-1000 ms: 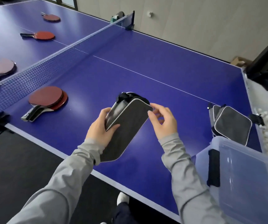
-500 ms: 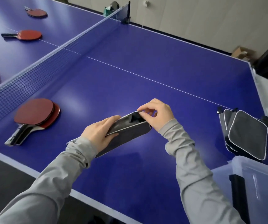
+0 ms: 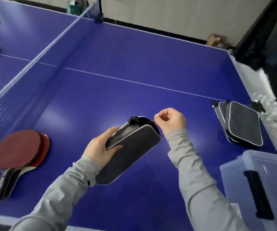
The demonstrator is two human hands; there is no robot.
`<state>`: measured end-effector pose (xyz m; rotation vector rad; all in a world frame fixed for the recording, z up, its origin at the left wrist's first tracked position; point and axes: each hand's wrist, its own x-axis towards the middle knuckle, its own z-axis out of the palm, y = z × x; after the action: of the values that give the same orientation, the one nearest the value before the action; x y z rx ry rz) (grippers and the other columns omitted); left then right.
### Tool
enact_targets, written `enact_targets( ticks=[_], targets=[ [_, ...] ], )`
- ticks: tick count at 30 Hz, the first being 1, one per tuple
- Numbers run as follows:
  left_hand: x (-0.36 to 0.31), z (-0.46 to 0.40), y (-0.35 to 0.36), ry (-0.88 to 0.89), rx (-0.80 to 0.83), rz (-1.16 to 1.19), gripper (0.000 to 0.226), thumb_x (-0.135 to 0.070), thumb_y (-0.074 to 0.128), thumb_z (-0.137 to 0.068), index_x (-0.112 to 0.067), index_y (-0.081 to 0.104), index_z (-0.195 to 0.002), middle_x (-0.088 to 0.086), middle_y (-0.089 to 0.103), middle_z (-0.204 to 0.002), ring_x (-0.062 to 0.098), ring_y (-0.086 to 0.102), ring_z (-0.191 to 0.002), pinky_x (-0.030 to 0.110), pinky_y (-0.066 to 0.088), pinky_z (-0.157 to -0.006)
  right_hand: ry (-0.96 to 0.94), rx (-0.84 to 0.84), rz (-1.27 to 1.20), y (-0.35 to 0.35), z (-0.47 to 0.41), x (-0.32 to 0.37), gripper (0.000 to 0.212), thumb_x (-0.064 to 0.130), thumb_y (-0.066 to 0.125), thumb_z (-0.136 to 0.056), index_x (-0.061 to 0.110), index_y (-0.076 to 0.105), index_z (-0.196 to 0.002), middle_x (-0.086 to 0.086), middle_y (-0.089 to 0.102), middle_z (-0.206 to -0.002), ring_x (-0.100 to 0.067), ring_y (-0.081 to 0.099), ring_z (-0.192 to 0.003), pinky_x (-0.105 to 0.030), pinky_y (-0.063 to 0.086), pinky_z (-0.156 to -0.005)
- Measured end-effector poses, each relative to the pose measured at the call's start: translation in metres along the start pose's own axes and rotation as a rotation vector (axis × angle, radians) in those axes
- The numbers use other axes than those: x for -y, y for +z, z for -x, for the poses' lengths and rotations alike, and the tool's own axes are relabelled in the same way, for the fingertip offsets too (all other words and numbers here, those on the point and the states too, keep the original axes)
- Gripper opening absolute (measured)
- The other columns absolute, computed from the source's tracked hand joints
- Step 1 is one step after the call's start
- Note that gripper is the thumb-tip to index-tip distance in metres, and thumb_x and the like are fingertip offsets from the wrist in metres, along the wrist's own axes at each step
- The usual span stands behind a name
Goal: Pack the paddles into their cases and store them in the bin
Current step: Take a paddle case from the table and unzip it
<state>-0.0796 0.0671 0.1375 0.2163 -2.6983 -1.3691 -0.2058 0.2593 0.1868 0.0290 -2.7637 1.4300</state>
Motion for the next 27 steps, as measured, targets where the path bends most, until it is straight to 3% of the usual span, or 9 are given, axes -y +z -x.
enact_targets(
  ticks=[4, 6, 9, 12, 15, 19, 23, 25, 27],
  targets=[
    [0.012, -0.015, -0.027, -0.008, -0.017, 0.172, 0.05, -0.02, 0.078, -0.073, -0.048, 0.055, -0.106, -0.032, 0.063, -0.085, -0.014, 0.058, -0.084, -0.003, 0.037, -0.074, 0.186, -0.107, 0.041, 0.002, 0.0, -0.009, 0.006, 0.013, 0.068, -0.074, 0.013, 0.062, -0.073, -0.004, 0.067, -0.071, -0.026, 0.067, -0.074, -0.03, 0.051, -0.072],
    [0.017, -0.025, -0.043, -0.005, -0.03, 0.269, 0.054, -0.02, 0.081, -0.069, -0.056, 0.053, -0.097, -0.022, 0.066, -0.08, -0.007, 0.06, -0.075, 0.0, 0.041, -0.072, 0.255, -0.14, 0.006, 0.003, 0.006, -0.015, 0.01, 0.01, 0.067, -0.074, 0.016, 0.061, -0.079, -0.003, 0.066, -0.068, -0.026, 0.066, -0.07, -0.027, 0.046, -0.067],
    [0.027, -0.035, -0.058, -0.044, -0.001, 0.458, 0.044, -0.023, 0.077, -0.065, -0.048, 0.058, -0.096, -0.008, 0.067, -0.069, 0.003, 0.06, -0.065, 0.012, 0.05, -0.069, 0.277, -0.147, -0.073, 0.011, 0.021, -0.018, 0.021, 0.007, 0.066, -0.075, 0.024, 0.058, -0.085, -0.001, 0.065, -0.061, -0.019, 0.064, -0.061, -0.027, 0.047, -0.064],
    [0.035, -0.039, -0.063, -0.191, 0.013, 0.618, 0.046, -0.008, 0.079, -0.069, -0.029, 0.061, -0.106, -0.007, 0.072, -0.074, 0.013, 0.065, -0.071, 0.027, 0.055, -0.075, 0.24, -0.132, -0.109, 0.022, 0.034, -0.017, 0.021, 0.007, 0.066, -0.078, 0.026, 0.065, -0.07, 0.005, 0.064, -0.06, -0.001, 0.059, -0.047, -0.022, 0.047, -0.061],
    [0.041, -0.042, -0.068, -0.362, 0.049, 0.698, 0.046, -0.008, 0.075, -0.074, -0.022, 0.061, -0.114, 0.006, 0.073, -0.087, 0.025, 0.068, -0.077, 0.039, 0.056, -0.078, 0.177, -0.126, -0.028, 0.03, 0.04, -0.017, 0.016, 0.01, 0.067, -0.077, 0.024, 0.068, -0.069, 0.005, 0.065, -0.06, -0.006, 0.058, -0.052, -0.019, 0.047, -0.063],
    [0.043, -0.045, -0.079, -0.476, 0.093, 0.742, 0.036, -0.015, 0.077, -0.072, -0.028, 0.066, -0.105, 0.006, 0.075, -0.085, 0.024, 0.07, -0.074, 0.036, 0.056, -0.073, 0.08, -0.056, 0.105, 0.031, 0.042, -0.017, 0.003, 0.011, 0.067, -0.077, 0.013, 0.07, -0.076, 0.002, 0.064, -0.06, -0.016, 0.06, -0.057, -0.022, 0.049, -0.066],
    [0.041, -0.051, -0.084, -0.533, 0.062, 0.797, 0.031, -0.021, 0.077, -0.072, -0.025, 0.068, -0.101, 0.002, 0.074, -0.078, 0.017, 0.07, -0.064, 0.027, 0.055, -0.058, -0.05, -0.022, 0.196, 0.03, 0.05, -0.016, 0.006, 0.008, 0.066, -0.079, 0.005, 0.068, -0.074, -0.01, 0.067, -0.06, -0.03, 0.064, -0.06, -0.03, 0.054, -0.066],
    [0.04, -0.053, -0.084, -0.563, 0.023, 0.799, 0.028, -0.023, 0.077, -0.072, -0.024, 0.069, -0.099, 0.0, 0.073, -0.073, 0.015, 0.069, -0.06, 0.024, 0.054, -0.054, -0.14, -0.036, 0.192, 0.03, 0.056, -0.013, 0.007, 0.005, 0.067, -0.077, 0.004, 0.067, -0.071, -0.006, 0.064, -0.056, -0.021, 0.06, -0.052, -0.024, 0.051, -0.061],
    [0.041, -0.055, -0.083, -0.598, -0.034, 0.814, 0.03, -0.024, 0.077, -0.073, -0.021, 0.069, -0.101, 0.002, 0.073, -0.076, 0.017, 0.068, -0.061, 0.024, 0.054, -0.054, -0.24, -0.06, 0.183, 0.031, 0.062, -0.011, 0.008, 0.001, 0.067, -0.075, 0.005, 0.065, -0.068, 0.004, 0.056, -0.054, -0.01, 0.051, -0.052, -0.007, 0.041, -0.056]
  ],
)
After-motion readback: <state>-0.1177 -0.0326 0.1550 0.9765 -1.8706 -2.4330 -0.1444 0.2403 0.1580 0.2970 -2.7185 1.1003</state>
